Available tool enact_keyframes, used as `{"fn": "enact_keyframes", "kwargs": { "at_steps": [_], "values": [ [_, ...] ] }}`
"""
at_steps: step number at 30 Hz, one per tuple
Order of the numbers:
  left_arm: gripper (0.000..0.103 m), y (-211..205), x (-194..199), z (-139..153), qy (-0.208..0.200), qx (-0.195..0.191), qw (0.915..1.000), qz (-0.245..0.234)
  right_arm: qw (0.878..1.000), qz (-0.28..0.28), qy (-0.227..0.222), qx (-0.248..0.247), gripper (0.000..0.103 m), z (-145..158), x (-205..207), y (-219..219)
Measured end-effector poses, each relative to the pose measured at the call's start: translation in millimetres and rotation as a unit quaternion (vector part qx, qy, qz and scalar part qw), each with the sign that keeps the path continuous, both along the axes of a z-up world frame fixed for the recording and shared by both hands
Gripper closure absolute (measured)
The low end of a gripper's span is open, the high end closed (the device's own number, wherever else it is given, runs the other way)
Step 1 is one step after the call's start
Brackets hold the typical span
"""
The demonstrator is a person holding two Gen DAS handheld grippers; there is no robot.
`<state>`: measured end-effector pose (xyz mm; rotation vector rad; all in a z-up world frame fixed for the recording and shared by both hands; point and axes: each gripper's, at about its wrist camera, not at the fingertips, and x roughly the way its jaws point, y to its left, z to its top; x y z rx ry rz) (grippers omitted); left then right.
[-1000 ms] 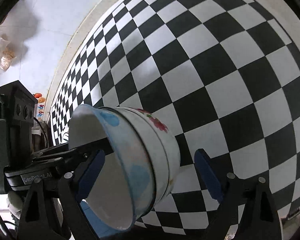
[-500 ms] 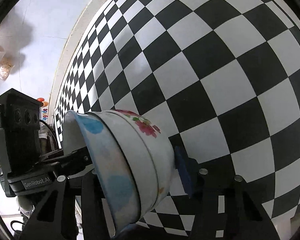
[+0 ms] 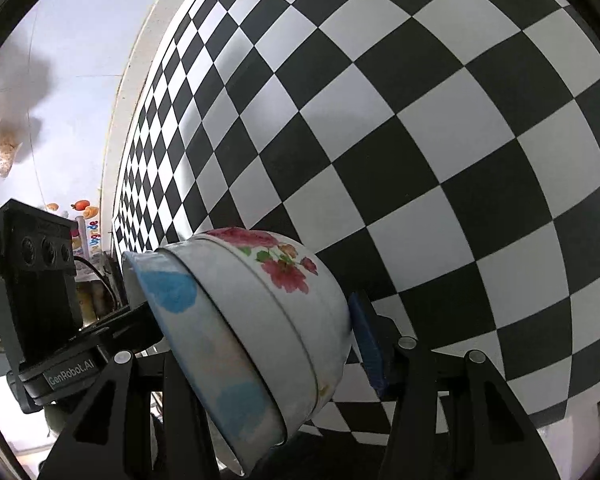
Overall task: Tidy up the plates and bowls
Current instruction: 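Carry the bowl stack over the plate stack and lower it onto the blue-striped plate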
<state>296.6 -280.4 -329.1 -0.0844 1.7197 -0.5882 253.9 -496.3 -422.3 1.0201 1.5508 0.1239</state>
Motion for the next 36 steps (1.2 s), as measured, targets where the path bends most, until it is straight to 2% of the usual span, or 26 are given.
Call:
{"fn": "enact_keyframes", "kwargs": {
  "at_steps": [9,17,27,36],
  "values": [
    [0.062,13,3,16,-0.006,0.005,0.9999,0.009,1.0,0.002,0.003,0.009,0.049,12,15,16],
    [0.062,44,9,39,-0.016,0.01,0.9993,0.033,0.999,0.033,-0.01,0.019,0.049,39,38,53],
    [0.062,115,5,55,-0.021,0.028,0.9959,0.084,0.994,0.101,-0.014,0.026,0.049,60,61,125],
    [0.062,188,2,55,-0.021,0.046,0.9875,0.149,0.984,0.172,-0.017,0.04,0.049,60,76,198]
  ]
}}
